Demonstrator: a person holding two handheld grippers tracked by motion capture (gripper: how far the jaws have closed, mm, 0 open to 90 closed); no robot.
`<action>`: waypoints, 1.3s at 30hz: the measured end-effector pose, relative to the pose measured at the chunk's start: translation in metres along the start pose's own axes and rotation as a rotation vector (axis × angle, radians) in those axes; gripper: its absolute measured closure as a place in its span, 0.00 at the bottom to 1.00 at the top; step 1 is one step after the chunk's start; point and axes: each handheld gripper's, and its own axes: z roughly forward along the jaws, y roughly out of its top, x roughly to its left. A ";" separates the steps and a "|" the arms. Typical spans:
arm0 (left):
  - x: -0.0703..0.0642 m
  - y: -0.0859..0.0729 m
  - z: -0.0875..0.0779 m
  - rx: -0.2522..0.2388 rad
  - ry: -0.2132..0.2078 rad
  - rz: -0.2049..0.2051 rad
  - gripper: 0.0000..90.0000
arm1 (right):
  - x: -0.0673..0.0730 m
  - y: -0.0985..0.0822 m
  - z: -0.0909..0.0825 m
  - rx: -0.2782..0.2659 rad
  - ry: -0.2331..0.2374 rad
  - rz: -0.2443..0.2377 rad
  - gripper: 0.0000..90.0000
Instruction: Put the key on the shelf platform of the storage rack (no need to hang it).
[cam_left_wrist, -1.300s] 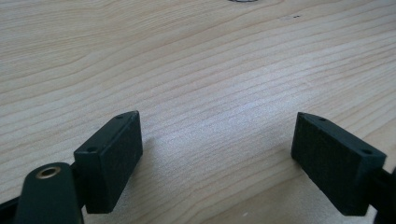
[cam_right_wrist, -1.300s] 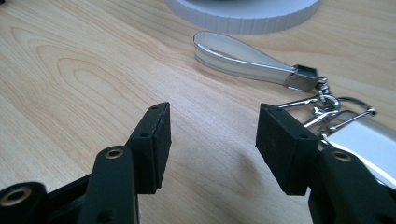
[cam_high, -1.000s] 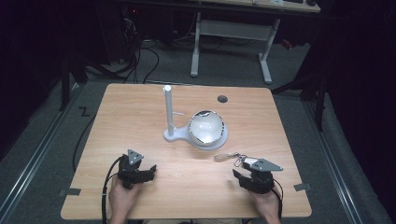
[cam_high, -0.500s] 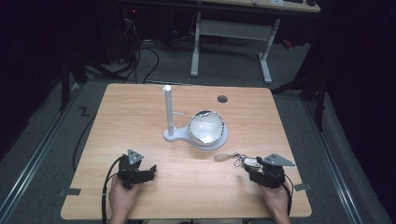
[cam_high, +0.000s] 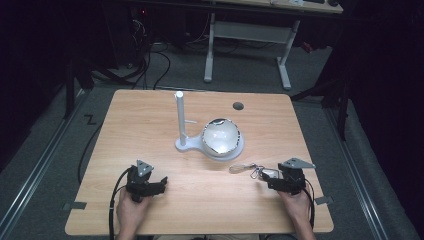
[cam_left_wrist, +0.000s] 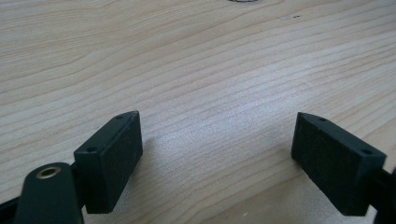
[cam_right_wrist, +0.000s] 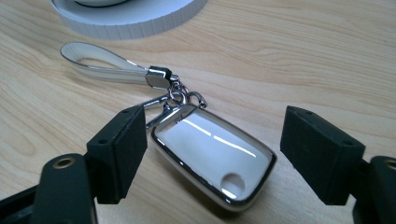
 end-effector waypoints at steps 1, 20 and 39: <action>0.000 0.000 0.000 0.001 -0.002 0.001 0.19 | -0.001 0.000 0.002 0.006 0.006 -0.002 0.22; 0.000 0.000 0.000 0.001 -0.002 0.002 0.19 | -0.001 -0.004 0.014 0.064 0.010 -0.054 0.41; 0.000 0.000 0.000 0.001 -0.002 0.001 0.19 | 0.007 -0.006 0.008 0.032 0.018 -0.086 0.56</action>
